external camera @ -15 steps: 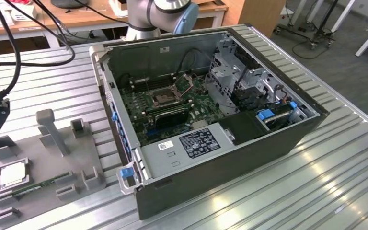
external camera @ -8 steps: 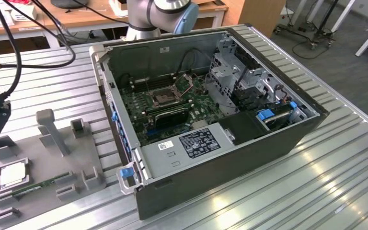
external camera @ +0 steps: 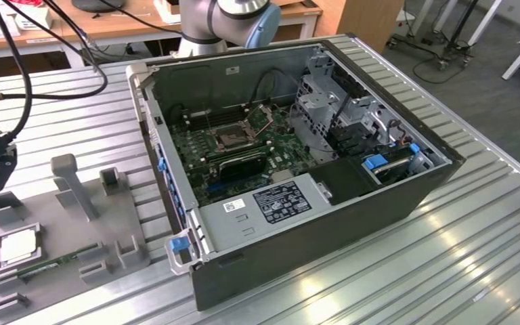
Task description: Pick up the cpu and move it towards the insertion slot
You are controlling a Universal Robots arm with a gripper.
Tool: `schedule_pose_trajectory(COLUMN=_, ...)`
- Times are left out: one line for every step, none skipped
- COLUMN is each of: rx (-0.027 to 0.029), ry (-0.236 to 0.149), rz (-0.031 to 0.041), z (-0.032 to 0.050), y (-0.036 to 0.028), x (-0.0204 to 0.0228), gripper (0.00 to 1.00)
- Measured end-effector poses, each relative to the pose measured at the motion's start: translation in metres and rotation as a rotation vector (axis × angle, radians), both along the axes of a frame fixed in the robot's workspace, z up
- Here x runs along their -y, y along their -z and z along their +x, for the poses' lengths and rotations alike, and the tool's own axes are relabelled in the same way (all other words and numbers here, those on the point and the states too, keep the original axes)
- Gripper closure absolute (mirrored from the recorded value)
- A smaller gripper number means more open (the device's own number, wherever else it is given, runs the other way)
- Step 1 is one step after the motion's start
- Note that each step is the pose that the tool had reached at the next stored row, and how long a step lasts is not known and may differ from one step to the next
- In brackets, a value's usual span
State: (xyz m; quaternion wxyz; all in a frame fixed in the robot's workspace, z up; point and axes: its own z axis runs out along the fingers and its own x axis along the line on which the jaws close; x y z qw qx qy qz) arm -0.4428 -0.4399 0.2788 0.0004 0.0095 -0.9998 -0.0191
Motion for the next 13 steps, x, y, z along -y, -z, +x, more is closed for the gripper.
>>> schedule_pose_trajectory(rx=-0.0001, ry=0.000, rz=0.0000, z=0.0000, y=0.0001, x=0.0000, gripper=0.89)
schedule_pose_trajectory(rx=0.0000, ry=0.000, rz=0.0000, z=0.0000, y=0.0004, x=0.0000, gripper=0.89)
schedule_pose_trajectory(rx=0.0000, ry=0.000, rz=0.0000, z=0.0000, y=0.0007, x=0.0000, gripper=0.89)
schedule_pose_trajectory(rx=-0.0001, ry=0.000, rz=-0.0001, z=0.0000, y=0.0011, x=0.0000, gripper=0.89)
schedule_pose_trajectory(rx=0.0000, ry=0.000, rz=0.0000, z=0.0000, y=0.0017, x=0.0000, gripper=0.89)
schedule_pose_trajectory(rx=0.0000, ry=0.000, rz=0.0000, z=0.0000, y=0.0023, x=0.0000, gripper=0.89)
schedule_pose_trajectory(rx=-0.0001, ry=0.000, rz=0.0000, z=0.0000, y=0.0030, x=0.0000, gripper=0.89)
schedule_pose_trajectory(rx=-0.0001, ry=0.000, rz=0.0000, z=0.0000, y=0.0037, x=0.0000, gripper=0.89)
schedule_pose_trajectory(rx=-0.0001, ry=0.000, rz=0.0000, z=0.0000, y=0.0044, x=0.0000, gripper=0.89)
schedule_pose_trajectory(rx=-0.0001, ry=0.000, rz=0.0000, z=0.0000, y=0.0051, x=0.0000, gripper=0.89)
schedule_pose_trajectory(rx=0.0000, ry=0.000, rz=0.0000, z=0.0000, y=0.0057, x=0.0000, gripper=0.89)
schedule_pose_trajectory(rx=0.0000, ry=0.000, rz=0.0000, z=0.0000, y=0.0064, x=0.0000, gripper=0.89)
schedule_pose_trajectory(rx=-0.0001, ry=0.000, rz=0.0000, z=0.0000, y=0.0071, x=0.0000, gripper=0.89)
